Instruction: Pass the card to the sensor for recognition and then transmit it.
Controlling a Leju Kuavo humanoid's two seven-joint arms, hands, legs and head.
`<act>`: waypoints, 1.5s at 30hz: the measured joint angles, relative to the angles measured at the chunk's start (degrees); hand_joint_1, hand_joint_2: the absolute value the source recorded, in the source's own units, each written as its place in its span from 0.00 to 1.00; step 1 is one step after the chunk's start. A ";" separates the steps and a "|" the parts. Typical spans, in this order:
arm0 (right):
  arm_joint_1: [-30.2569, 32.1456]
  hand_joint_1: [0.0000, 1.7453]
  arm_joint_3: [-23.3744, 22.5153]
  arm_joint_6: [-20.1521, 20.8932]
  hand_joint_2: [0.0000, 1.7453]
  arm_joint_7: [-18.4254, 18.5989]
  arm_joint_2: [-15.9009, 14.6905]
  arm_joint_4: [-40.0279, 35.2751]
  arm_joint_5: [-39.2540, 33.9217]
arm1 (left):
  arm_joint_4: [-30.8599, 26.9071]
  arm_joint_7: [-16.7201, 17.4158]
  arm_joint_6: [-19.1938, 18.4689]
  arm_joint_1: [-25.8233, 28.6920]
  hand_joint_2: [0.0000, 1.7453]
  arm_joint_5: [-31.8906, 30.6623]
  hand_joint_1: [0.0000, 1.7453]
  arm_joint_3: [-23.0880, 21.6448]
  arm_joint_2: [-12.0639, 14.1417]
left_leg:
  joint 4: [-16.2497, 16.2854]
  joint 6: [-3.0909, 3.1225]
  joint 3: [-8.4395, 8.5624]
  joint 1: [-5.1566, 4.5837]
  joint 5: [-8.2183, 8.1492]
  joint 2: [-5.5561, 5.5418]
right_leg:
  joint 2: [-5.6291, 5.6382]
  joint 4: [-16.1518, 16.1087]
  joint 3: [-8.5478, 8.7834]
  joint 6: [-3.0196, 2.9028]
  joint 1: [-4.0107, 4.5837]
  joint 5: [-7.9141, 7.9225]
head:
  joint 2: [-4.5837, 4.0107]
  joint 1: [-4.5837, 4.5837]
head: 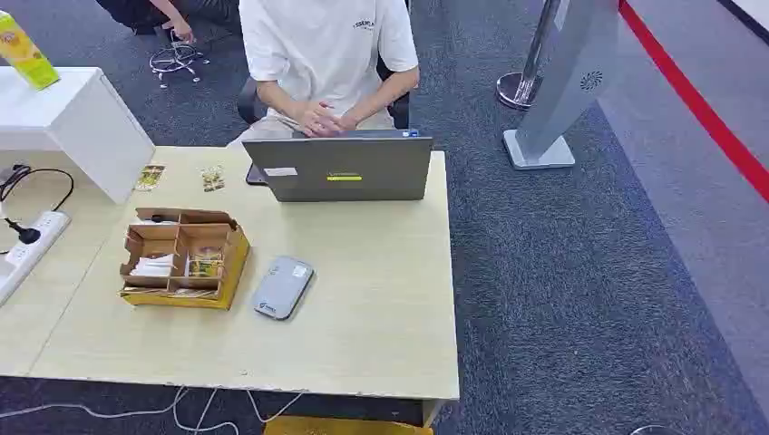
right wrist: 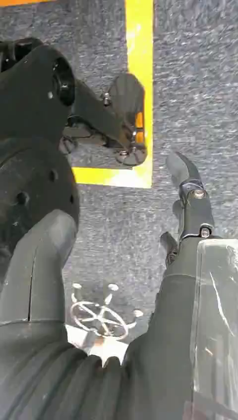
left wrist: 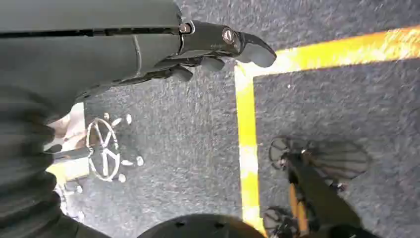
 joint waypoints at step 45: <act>-8.42 0.00 -30.33 -13.24 0.00 -2.08 5.33 8.22 53.95 | -7.86 -18.68 -1.75 -16.80 1.00 0.91 0.00 48.06 -4.94 | 0.02 0.01 0.01 0.00 0.05 0.00 | 0.02 0.01 0.08 -0.02 0.00 0.07 | 0.00 -0.02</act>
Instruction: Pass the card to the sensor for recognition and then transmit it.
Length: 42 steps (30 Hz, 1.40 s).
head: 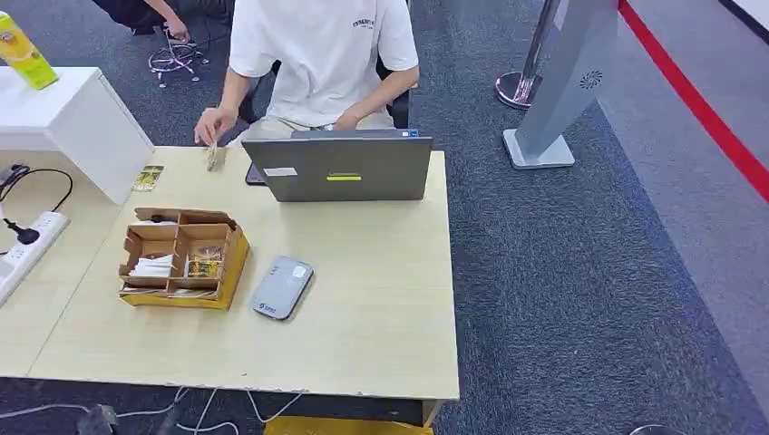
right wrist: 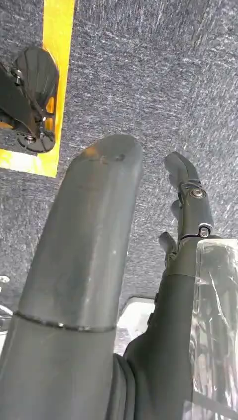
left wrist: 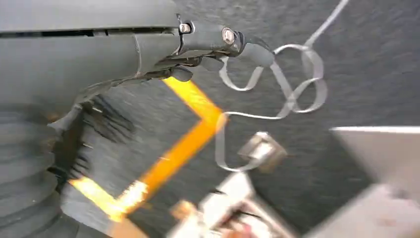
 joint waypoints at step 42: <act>-1.87 0.00 -18.80 -17.16 1.00 3.19 8.46 2.25 7.11 | -45.24 -20.31 -19.19 11.05 1.00 10.26 0.00 25.12 -13.00 | -0.02 -0.03 -0.01 0.04 -0.03 -0.03 | -0.05 0.00 -0.05 0.01 0.03 -0.06 | 0.00 -0.02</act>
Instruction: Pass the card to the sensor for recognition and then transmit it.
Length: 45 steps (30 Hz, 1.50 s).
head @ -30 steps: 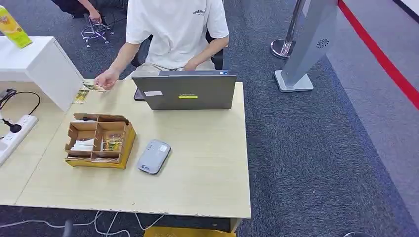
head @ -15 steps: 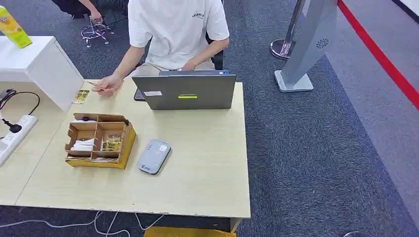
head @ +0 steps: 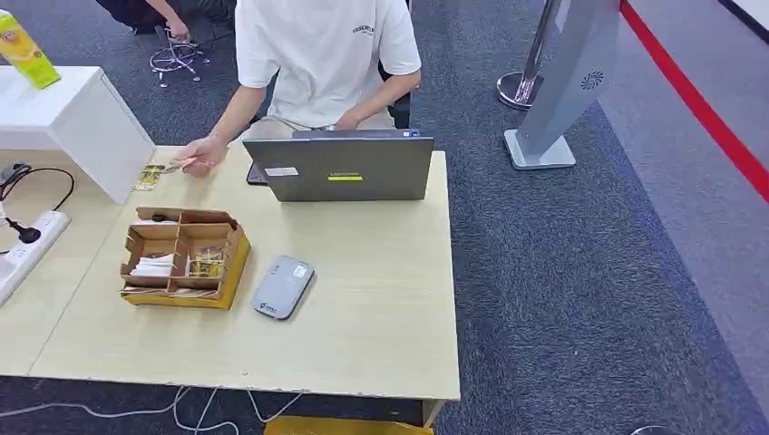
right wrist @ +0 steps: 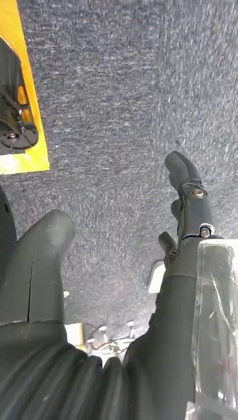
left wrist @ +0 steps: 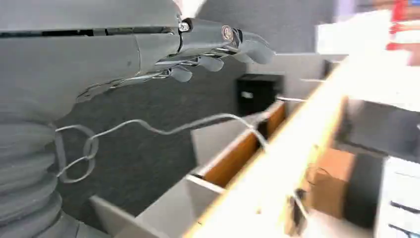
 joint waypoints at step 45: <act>-0.65 0.00 2.14 9.01 1.00 -2.73 -1.09 -0.02 6.76 | -3.60 21.07 27.61 -19.63 1.00 -52.64 0.00 -52.01 20.53 | 0.06 -0.08 0.09 0.04 0.14 0.30 | 0.38 0.02 -0.06 -0.11 0.02 0.23 | 0.00 0.00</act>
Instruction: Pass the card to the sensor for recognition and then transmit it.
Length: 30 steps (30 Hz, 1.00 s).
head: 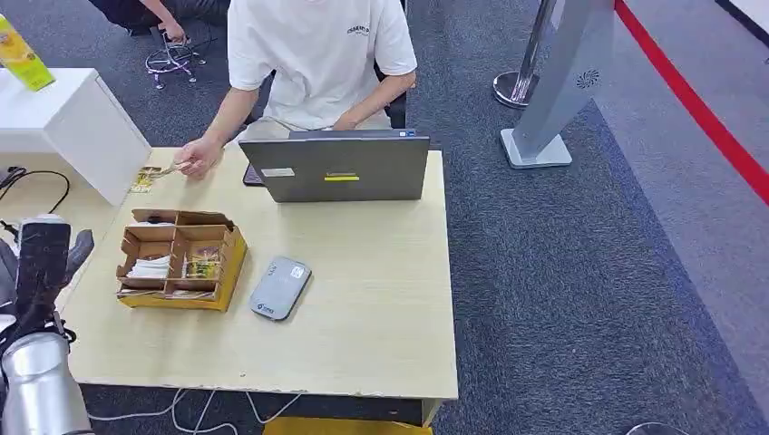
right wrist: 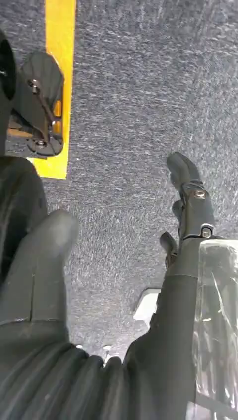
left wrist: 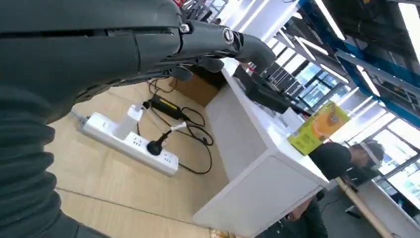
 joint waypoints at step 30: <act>-0.39 0.00 1.84 6.69 1.00 -0.48 -2.60 0.00 4.35 | 26.08 16.41 15.19 -25.92 1.00 -31.62 1.00 -30.79 12.81 | 0.00 0.00 -0.03 0.00 0.05 0.07 | 0.08 0.03 0.01 0.02 0.00 0.06 | 0.00 -0.04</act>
